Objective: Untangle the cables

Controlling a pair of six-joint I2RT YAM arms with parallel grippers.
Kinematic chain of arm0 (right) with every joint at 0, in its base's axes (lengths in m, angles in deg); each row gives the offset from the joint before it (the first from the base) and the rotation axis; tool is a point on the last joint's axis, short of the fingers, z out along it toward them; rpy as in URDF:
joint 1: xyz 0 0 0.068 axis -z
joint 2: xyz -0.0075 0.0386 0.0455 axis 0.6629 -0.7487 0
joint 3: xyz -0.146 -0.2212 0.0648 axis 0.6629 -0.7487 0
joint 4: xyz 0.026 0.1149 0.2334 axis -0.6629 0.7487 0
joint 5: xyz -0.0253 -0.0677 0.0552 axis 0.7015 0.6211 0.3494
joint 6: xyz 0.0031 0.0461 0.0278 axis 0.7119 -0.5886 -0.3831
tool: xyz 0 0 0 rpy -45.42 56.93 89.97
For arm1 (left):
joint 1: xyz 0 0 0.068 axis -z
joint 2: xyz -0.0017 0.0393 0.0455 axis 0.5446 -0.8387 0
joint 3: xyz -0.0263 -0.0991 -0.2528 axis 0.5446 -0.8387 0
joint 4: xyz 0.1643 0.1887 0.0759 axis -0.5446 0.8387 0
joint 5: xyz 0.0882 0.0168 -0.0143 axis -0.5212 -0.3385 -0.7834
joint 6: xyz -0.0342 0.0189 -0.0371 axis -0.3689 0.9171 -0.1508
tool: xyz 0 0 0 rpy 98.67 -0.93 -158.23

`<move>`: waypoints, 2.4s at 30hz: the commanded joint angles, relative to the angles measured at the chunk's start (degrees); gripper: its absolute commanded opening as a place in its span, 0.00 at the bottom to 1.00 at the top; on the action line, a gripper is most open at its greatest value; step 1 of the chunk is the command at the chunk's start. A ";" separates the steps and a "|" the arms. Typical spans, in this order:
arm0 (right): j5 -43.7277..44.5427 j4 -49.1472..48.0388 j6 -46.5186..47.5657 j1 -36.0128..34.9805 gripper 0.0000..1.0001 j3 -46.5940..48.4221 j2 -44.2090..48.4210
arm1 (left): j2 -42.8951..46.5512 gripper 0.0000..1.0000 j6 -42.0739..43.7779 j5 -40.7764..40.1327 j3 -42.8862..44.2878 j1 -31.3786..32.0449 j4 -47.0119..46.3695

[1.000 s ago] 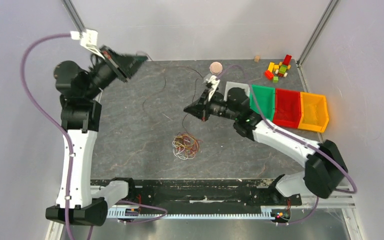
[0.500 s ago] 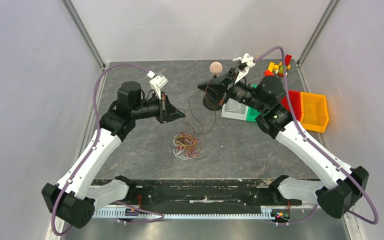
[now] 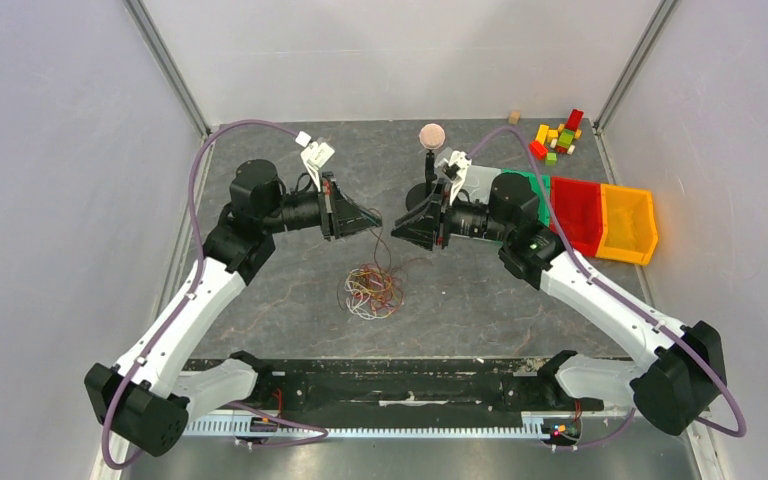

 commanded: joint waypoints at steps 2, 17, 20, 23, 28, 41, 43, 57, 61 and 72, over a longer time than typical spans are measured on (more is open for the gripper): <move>-5.03 -5.42 -1.98 -0.26 0.35 -0.62 1.06 | -1.21 0.02 -7.02 1.91 -0.13 0.10 -8.42; -4.25 -3.20 -3.30 -1.09 0.83 -2.06 0.96 | -4.02 0.02 -7.58 -1.16 0.68 0.46 -8.86; -1.09 -6.65 -3.13 -1.85 0.85 -4.14 -0.21 | -4.38 0.02 -8.70 -1.17 1.33 0.54 -11.02; 0.10 -10.42 -4.09 -3.38 0.79 -4.41 -3.22 | -4.83 0.02 -10.26 -1.66 1.77 0.54 -12.09; 1.61 -10.75 -3.26 -4.76 0.14 -3.80 -4.50 | -4.89 0.02 -10.14 -4.66 3.65 0.49 -10.61; 6.16 21.17 0.32 12.40 0.00 11.77 9.79 | -0.13 0.76 1.57 -12.56 3.32 -1.39 2.98; 7.02 24.14 0.71 15.96 0.00 14.86 10.39 | 0.53 0.77 2.73 -13.08 2.92 -1.98 3.83; -1.29 21.43 -7.32 39.60 0.00 39.26 -1.16 | 1.85 0.80 3.45 -13.70 -1.16 -2.73 3.92; -2.47 16.38 -9.63 43.22 0.00 40.61 -3.93 | 2.32 0.80 3.57 -13.71 -2.06 -2.76 3.65; -4.62 5.21 -19.93 47.86 0.00 52.55 -13.47 | 2.69 0.82 3.64 -14.08 -3.60 -2.76 3.20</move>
